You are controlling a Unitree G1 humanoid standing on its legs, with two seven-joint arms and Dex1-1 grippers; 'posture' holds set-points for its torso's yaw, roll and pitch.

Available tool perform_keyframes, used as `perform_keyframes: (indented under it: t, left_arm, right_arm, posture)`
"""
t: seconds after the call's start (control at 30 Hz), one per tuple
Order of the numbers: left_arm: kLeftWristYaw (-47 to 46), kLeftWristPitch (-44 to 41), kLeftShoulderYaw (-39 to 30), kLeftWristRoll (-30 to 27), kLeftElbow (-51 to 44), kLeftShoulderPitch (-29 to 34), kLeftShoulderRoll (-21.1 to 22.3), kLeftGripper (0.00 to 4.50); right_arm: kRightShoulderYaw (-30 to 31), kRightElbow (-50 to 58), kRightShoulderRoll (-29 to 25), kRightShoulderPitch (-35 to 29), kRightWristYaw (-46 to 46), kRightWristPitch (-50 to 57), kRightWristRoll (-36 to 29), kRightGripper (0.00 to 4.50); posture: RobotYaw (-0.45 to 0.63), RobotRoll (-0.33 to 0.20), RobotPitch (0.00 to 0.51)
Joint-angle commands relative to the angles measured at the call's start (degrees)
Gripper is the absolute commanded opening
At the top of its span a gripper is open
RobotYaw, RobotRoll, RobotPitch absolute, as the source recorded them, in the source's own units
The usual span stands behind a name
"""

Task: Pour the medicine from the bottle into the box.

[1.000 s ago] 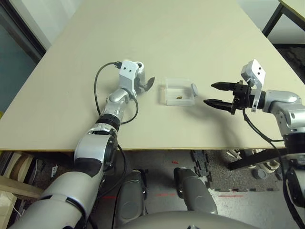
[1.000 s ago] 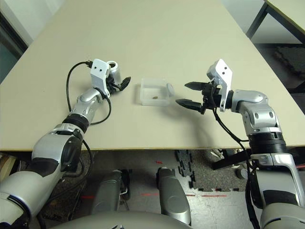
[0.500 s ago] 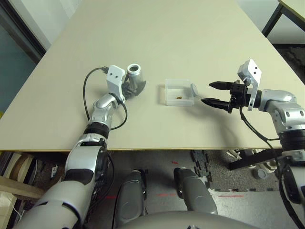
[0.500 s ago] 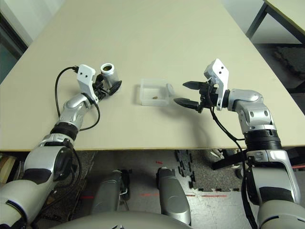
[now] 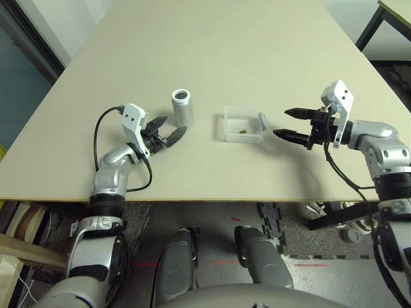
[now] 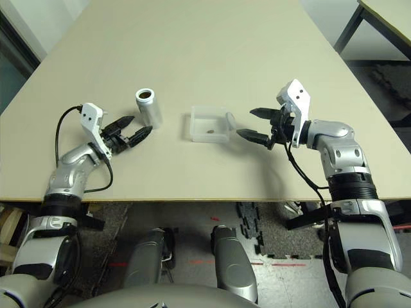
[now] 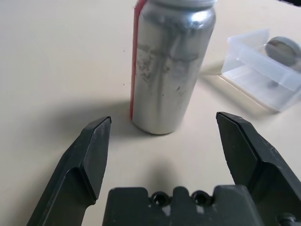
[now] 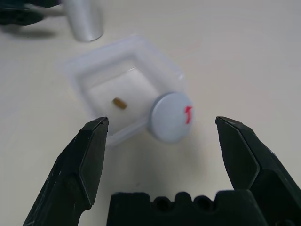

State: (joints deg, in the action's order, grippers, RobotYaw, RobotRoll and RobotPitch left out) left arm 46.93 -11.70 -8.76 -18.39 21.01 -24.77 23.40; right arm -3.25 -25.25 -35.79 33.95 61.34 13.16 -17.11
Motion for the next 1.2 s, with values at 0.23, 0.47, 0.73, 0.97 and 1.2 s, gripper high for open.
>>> perform_keyframes:
  t: [0.23,0.47,0.73,0.97,1.2]
  left_arm:
    - [-3.9,-5.1,-6.5,-3.5,-3.8,0.6,6.0,4.48]
    - [-9.2,1.6,-8.6,0.9,8.8,-5.0,10.8,4.48]
    - [-16.5,9.2,-10.2,3.8,25.2,-13.6,13.9,4.48]
    - [-19.4,13.3,-10.9,4.8,34.6,-17.1,16.0,4.48]
    - [-20.3,15.9,-10.8,5.2,39.3,-18.6,16.9,4.48]
  right_arm:
    - [-9.2,-0.7,1.3,-3.3,-9.8,-0.7,-3.1,4.5]
    - [-14.7,-3.7,1.1,-5.0,-16.7,-3.3,-3.2,4.5]
    - [-19.7,-9.9,0.5,-4.0,-22.9,-7.2,-3.4,4.5]
    - [-21.9,-11.6,-0.8,-6.6,-25.3,-9.1,-3.4,4.5]
    - [-23.4,-12.8,-0.9,-7.8,-27.3,-10.9,-3.6,4.5]
  posture:
    - [-0.13,0.0,0.142]
    - [-0.13,0.0,0.156]
    - [-0.15,0.0,0.175]
    - [-0.17,0.0,0.195]
    - [-0.17,0.0,0.196]
